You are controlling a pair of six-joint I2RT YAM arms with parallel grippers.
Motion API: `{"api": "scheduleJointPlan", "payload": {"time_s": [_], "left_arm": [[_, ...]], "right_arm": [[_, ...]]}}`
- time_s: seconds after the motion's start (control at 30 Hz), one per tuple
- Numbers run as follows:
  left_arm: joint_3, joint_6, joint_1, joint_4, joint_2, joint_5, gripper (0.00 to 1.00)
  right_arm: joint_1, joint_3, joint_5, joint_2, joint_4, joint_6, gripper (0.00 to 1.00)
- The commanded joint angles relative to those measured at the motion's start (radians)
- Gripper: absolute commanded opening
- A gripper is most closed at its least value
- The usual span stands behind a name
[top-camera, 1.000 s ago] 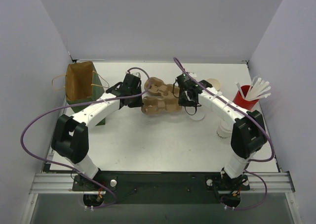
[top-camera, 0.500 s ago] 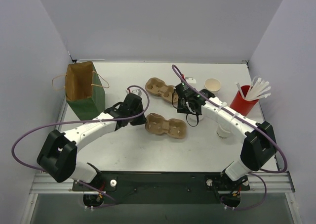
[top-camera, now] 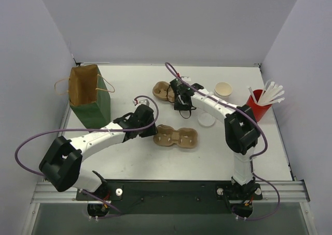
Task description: Pack the takeout coffee
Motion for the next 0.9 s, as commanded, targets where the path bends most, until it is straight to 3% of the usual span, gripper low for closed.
{"api": "scheduleJointPlan", "payload": {"time_s": [0.0,0.3,0.63,0.73,0.87], "left_arm": [[0.074,0.055,0.006,-0.029,-0.045,-0.026,0.46],[0.243,0.196,0.054,-0.202,-0.106,-0.051,0.50],[0.485,0.287,0.181,-0.377,-0.171,-0.009,0.52],[0.539,0.304,0.235,-0.402,-0.189,0.000,0.52],[0.625,0.328,0.307,-0.428,-0.203,-0.012,0.52]], "right_arm": [[-0.036,0.101,-0.030,0.096,0.001,-0.026,0.15],[-0.126,0.254,-0.068,0.257,0.003,-0.043,0.15],[-0.190,0.641,-0.101,0.459,-0.051,-0.107,0.18],[-0.187,0.664,-0.105,0.415,-0.097,-0.098,0.25],[-0.160,0.539,-0.075,0.242,-0.135,-0.077,0.34]]}}
